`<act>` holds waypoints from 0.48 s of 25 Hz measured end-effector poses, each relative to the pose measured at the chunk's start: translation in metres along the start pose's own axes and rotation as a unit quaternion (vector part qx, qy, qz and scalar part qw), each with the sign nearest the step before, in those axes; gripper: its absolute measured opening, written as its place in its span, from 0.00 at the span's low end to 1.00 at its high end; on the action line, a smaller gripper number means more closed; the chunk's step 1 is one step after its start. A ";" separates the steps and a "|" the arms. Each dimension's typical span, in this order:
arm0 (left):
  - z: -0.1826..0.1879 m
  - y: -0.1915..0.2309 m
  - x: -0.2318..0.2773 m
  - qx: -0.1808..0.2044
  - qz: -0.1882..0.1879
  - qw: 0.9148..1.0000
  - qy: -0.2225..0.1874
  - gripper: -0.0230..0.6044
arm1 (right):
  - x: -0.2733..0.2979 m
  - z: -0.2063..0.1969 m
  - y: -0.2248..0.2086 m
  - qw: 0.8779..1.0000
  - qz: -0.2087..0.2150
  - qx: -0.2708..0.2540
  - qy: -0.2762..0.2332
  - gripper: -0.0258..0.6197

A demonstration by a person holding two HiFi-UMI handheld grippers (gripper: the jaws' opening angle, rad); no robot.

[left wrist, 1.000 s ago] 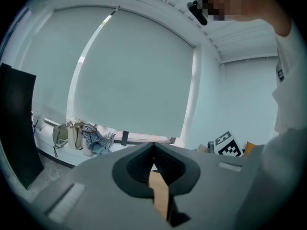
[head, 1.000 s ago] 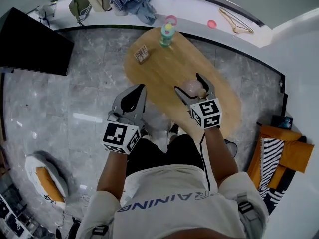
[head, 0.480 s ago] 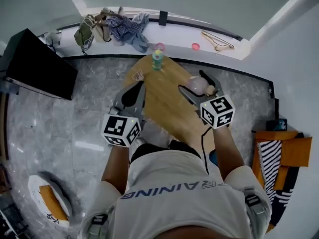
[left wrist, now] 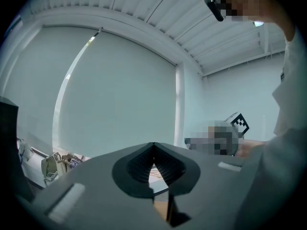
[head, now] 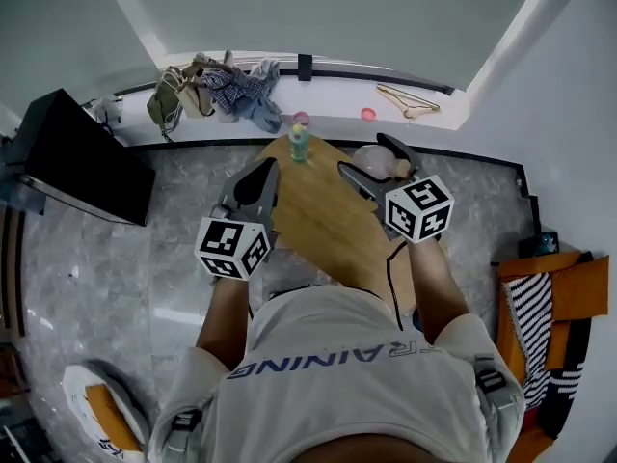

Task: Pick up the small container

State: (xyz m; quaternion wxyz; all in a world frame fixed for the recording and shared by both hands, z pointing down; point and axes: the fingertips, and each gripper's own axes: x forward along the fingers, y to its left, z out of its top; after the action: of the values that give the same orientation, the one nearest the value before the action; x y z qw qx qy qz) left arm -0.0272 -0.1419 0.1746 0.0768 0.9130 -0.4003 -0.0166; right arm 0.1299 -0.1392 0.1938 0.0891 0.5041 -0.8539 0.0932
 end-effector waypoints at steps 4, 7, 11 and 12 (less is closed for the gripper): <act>0.000 -0.004 0.001 0.005 -0.004 1.000 0.003 0.04 | 0.002 0.001 0.002 1.000 0.004 0.000 -0.004 0.71; -0.002 -0.005 -0.001 0.006 -0.006 1.000 0.004 0.04 | 0.000 0.000 0.006 1.000 0.006 -0.004 -0.006 0.71; 0.001 -0.003 0.002 0.007 -0.005 1.000 0.002 0.04 | 0.002 0.003 0.007 1.000 0.009 -0.011 -0.009 0.71; 0.001 -0.004 0.003 0.008 -0.006 1.000 0.002 0.04 | 0.002 0.004 0.006 1.000 0.009 -0.012 -0.009 0.71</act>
State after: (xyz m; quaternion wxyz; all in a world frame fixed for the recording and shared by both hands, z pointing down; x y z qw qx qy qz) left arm -0.0224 -0.1412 0.1729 0.0704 0.9159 -0.3950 -0.0122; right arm 0.1231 -0.1393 0.1899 0.0867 0.4957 -0.8605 0.0794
